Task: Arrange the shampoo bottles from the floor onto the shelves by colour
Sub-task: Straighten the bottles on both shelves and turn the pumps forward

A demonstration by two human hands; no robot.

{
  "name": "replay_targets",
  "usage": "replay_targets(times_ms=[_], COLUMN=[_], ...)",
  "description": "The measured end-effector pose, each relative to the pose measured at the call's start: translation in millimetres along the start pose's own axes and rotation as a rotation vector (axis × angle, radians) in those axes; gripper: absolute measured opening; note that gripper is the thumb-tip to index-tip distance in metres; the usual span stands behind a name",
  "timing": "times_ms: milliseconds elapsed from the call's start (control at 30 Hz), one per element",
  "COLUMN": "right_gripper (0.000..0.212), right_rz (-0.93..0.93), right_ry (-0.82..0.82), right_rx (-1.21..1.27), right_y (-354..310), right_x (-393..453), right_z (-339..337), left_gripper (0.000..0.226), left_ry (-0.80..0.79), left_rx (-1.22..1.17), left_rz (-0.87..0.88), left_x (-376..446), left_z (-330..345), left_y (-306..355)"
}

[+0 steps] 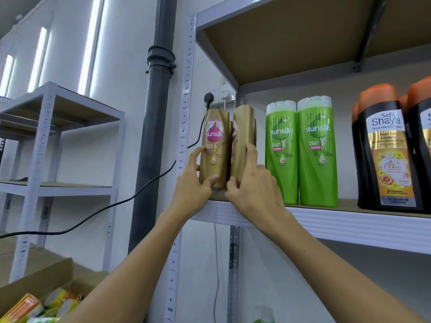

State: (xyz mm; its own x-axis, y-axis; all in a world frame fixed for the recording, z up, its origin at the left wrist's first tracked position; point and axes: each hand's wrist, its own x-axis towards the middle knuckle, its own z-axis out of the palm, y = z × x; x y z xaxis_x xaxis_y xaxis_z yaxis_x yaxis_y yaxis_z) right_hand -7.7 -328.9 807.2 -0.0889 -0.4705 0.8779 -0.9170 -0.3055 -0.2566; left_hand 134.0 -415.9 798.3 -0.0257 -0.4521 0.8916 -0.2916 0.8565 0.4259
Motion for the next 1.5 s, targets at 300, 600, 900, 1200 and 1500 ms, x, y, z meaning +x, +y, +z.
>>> replay_targets(times_ms=[300,600,900,1200,1500], right_gripper=[0.091,0.086,0.09,0.089,0.087], right_rz=[0.036,-0.019,-0.009,0.026,0.056], right_ry=[-0.065,-0.092,-0.116,-0.157,-0.188], right_rx=[0.101,0.153,0.149,0.12,0.216], right_y=[6,9,10,11,11], right_x=[4,7,10,12,12], right_z=[0,-2,-1,-3,-3], left_gripper=[0.063,0.065,0.062,0.062,0.062], left_ry=[0.017,0.053,0.063,0.08,0.09], left_rx=[0.019,0.087,0.053,0.054,0.073], left_rz=[-0.026,0.021,0.028,0.015,-0.01], left_x=[0,-1,-5,-6,-5], left_z=[3,5,7,8,8], left_y=[-1,-5,-4,2,1])
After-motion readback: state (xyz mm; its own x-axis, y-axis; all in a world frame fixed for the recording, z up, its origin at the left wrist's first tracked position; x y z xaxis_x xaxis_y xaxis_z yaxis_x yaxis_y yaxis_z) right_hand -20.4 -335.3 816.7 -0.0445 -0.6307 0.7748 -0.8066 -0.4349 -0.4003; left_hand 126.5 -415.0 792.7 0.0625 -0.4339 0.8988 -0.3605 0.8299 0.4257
